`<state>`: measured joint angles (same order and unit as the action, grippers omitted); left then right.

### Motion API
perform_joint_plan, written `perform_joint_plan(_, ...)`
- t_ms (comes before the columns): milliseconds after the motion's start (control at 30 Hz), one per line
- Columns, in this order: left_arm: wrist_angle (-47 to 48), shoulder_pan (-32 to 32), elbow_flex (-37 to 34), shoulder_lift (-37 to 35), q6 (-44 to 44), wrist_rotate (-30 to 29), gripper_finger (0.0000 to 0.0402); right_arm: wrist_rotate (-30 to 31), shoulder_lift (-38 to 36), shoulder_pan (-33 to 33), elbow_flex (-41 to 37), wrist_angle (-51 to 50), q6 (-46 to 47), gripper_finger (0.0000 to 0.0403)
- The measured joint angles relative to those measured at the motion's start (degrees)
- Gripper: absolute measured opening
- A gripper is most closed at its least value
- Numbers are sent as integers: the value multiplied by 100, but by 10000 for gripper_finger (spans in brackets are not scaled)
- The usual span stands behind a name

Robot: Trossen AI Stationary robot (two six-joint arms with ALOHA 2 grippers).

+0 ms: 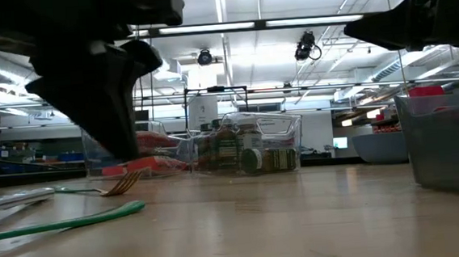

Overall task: Pick & Place Food Item
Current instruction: Put the green fork into the gray bin

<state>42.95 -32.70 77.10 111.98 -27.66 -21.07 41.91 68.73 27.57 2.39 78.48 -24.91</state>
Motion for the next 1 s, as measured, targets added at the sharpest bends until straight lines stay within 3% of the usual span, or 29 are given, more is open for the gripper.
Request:
perform_joint_plan(233, -386, 123, -2, -9, 984, 482, 19, -2, 0, 0, 0, -106, 135, 126)
perform_joint_plan(633, 329, 232, 0, -15, 381, 742, 29, -2, 0, 0, 0, -168, 153, 126)
perform_joint_plan(800, 1190, 277, 0, -15, 346, 622, 88, -2, 0, 0, 0, -169, 153, 126)
perform_joint_plan(1000, 1314, 272, -1, -15, 458, 380, 213, -2, 0, 0, 0, -175, 153, 126)
